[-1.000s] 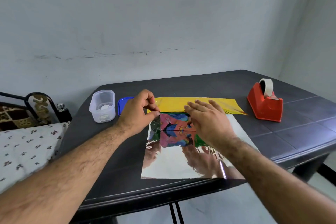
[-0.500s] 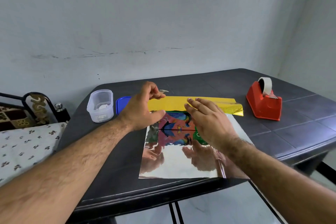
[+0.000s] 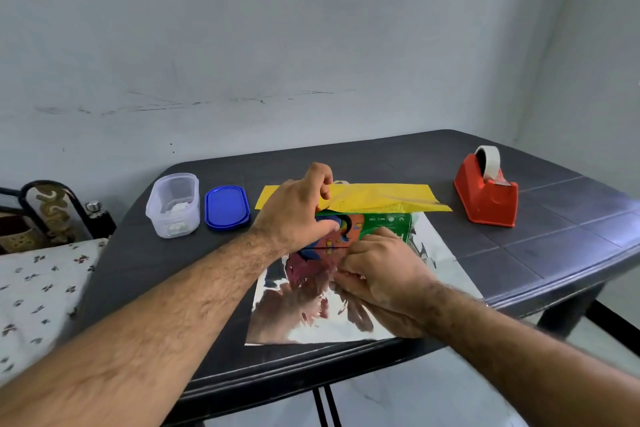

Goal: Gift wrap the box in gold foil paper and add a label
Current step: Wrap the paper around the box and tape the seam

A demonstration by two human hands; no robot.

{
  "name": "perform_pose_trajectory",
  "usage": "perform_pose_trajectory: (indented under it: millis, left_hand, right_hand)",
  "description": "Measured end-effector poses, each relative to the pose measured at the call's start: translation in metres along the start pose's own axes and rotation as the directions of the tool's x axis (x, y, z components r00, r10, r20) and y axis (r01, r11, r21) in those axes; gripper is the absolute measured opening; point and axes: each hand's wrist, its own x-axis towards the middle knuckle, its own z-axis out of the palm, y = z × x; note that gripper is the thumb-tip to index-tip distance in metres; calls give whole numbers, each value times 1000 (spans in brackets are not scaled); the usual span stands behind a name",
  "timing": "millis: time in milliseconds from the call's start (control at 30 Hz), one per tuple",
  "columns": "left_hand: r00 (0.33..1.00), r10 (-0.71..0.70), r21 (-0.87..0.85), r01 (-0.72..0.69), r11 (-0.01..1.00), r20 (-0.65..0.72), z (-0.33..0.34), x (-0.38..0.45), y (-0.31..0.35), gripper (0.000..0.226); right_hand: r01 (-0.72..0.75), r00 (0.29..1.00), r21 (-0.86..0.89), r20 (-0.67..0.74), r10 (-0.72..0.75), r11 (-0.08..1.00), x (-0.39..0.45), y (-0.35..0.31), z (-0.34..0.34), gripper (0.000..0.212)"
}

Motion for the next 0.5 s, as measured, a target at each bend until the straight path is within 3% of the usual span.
perform_pose_trajectory:
  millis: [133, 500]
  left_hand:
    - [1000, -7, 5, 7, 1000, -23, 6, 4, 2, 76]
    - [993, -60, 54, 65, 996, -99, 6, 2, 4, 82]
  right_hand:
    - [-18, 1000, 33, -23, 19, 999, 0, -1, -2, 32]
    - [-57, 998, 64, 32, 55, 996, 2, -5, -6, 39]
